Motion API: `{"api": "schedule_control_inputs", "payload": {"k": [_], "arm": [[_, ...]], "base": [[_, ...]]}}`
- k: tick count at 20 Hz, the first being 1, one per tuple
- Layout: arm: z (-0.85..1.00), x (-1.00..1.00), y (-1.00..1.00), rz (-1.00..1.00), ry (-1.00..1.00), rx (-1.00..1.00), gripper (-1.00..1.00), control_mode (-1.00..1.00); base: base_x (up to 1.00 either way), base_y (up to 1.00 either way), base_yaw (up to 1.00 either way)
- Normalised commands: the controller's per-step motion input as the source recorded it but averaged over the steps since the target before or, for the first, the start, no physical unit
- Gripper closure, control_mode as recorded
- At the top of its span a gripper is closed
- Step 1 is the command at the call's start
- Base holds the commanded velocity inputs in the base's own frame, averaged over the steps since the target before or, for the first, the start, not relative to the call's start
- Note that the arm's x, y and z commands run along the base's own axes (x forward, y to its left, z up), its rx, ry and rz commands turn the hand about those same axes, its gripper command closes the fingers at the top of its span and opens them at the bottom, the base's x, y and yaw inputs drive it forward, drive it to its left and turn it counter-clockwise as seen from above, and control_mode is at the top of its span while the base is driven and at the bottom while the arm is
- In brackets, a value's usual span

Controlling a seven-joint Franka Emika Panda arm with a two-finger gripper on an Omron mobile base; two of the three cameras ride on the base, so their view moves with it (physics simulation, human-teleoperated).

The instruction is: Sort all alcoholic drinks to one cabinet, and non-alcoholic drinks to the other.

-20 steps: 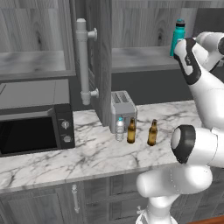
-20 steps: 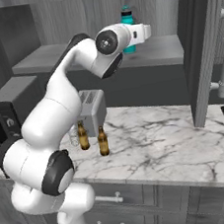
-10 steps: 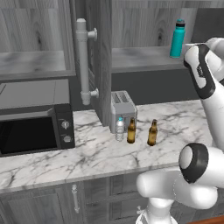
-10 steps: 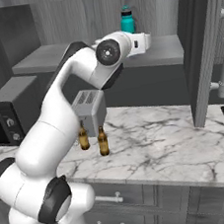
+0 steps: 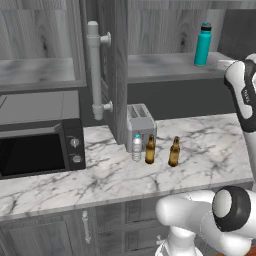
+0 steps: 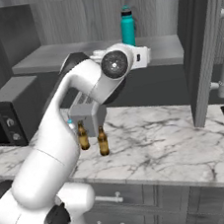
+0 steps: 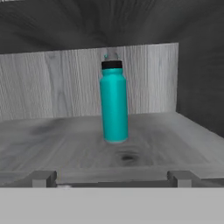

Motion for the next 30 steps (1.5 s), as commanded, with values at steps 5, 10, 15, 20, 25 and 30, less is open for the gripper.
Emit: {"api": "schedule_control_inputs", "payload": {"k": [5, 10, 15, 20, 25, 30], "arm": [[-0.22, -0.50, 0.19, 0.11, 0.02, 0.03, -1.00, -1.00], [-0.11, -0.40, 0.37, 0.08, 0.07, 0.03, -1.00, -1.00], [-0.02, -0.28, 0.49, 0.03, 0.15, 0.02, -1.00, -1.00], [-0.06, -0.18, 0.51, 0.00, 0.20, 0.01, -1.00, -1.00], [-0.25, -0.23, 0.45, 0.00, 0.14, 0.02, -1.00, -1.00], [-0.39, -0.16, 0.36, 0.00, 0.06, 0.05, -1.00, -1.00]], "base": [[0.00, 0.00, 0.00], [0.00, 0.00, 0.00], [0.00, 0.00, 0.00], [0.00, 0.00, 0.00], [0.00, 0.00, 0.00], [0.00, 0.00, 0.00]]}}
